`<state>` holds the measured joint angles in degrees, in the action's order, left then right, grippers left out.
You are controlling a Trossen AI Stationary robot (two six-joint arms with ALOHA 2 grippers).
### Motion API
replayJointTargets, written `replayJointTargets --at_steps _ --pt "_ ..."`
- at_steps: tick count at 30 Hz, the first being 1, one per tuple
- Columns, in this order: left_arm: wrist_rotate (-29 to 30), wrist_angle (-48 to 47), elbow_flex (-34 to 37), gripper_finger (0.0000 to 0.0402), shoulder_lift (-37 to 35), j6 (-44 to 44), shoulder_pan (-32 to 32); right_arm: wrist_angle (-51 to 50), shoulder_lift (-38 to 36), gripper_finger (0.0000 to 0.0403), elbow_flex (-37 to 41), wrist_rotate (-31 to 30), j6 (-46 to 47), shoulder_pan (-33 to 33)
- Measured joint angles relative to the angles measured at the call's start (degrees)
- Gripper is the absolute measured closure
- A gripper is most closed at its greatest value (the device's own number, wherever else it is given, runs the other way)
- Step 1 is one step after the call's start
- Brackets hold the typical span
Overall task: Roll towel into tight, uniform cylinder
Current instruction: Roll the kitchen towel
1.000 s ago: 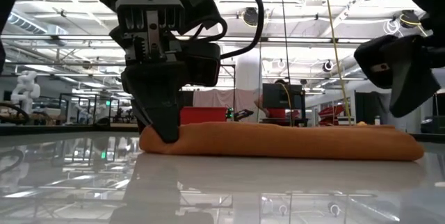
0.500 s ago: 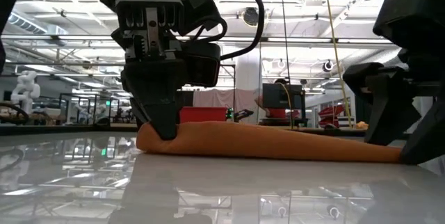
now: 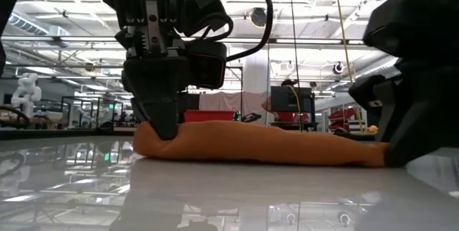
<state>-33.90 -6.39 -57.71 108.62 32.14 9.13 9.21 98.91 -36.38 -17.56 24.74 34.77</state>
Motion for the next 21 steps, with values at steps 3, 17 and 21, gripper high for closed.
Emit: replayJointTargets --at_steps 3,17,21 --pt "0.0 0.0 0.0 0.0387 0.0 0.0 0.4 0.0 -0.1 0.0392 0.0 2.0 2.5 -0.6" --pt "-0.5 0.6 -0.2 0.0378 -0.1 5.0 2.6 3.1 -5.7 0.0400 0.3 24.4 23.2 -4.3" --pt "-3.6 0.8 -0.1 0.0369 -0.1 7.4 2.6 5.0 -7.1 0.0400 0.3 26.4 29.0 -6.1"
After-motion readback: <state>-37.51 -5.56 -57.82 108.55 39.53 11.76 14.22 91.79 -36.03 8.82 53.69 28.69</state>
